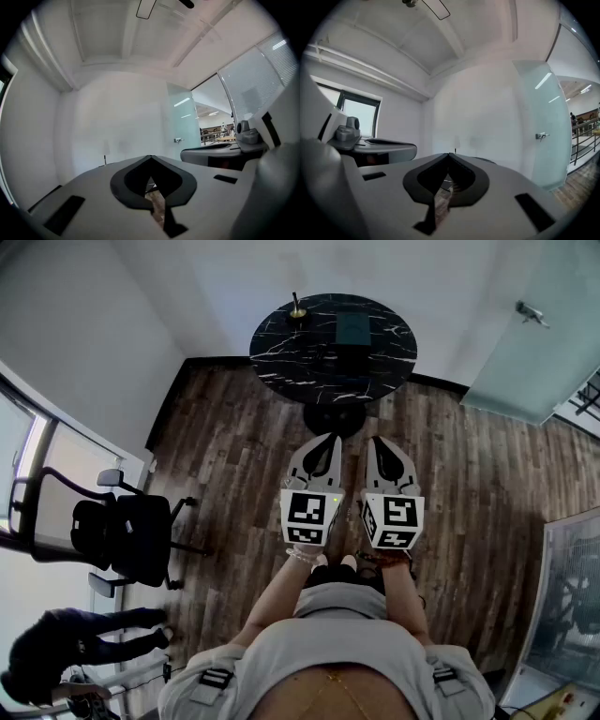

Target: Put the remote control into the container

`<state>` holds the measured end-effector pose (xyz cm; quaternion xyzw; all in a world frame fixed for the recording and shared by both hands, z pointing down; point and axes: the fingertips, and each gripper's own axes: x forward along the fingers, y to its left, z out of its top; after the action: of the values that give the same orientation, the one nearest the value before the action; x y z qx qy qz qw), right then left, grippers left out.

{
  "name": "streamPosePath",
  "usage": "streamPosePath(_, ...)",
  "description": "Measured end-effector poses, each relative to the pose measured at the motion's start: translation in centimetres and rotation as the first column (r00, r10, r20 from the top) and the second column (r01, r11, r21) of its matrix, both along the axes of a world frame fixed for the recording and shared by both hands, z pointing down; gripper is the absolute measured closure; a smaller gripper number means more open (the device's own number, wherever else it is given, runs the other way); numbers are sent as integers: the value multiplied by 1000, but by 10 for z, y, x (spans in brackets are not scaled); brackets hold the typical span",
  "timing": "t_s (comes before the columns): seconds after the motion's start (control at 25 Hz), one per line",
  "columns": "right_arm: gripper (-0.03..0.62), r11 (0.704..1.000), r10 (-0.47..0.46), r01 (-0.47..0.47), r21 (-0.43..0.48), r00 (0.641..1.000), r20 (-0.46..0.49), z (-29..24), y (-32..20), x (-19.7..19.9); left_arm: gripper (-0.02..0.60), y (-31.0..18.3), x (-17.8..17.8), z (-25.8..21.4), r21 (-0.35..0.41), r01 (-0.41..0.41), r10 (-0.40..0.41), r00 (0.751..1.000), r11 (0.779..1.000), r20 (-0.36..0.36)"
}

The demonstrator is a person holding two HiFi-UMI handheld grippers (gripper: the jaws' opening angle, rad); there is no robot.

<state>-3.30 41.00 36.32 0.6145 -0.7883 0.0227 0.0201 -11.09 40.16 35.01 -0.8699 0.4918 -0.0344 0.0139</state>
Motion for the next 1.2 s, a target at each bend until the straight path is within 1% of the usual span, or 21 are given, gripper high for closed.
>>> streamPosePath(0.44, 583, 1000, -23, 23, -1, 1000, 14, 3, -2, 23, 575, 0, 24, 3, -8, 12, -12, 1000, 1000, 6)
streamPosePath(0.64, 583, 999, -37, 37, 5, 999, 13, 5, -3, 33, 575, -1, 32, 6, -15, 23, -23, 1000, 1000, -5)
streamPosePath(0.84, 583, 999, -51, 51, -2, 999, 16, 8, -2, 35, 575, -1, 39, 10, -13, 28, -28, 999, 1000, 20)
streamPosePath(1.2, 583, 999, -32, 32, -13, 999, -1, 14, -26, 38, 575, -25, 44, 15, -10, 3, -3, 1000, 1000, 30)
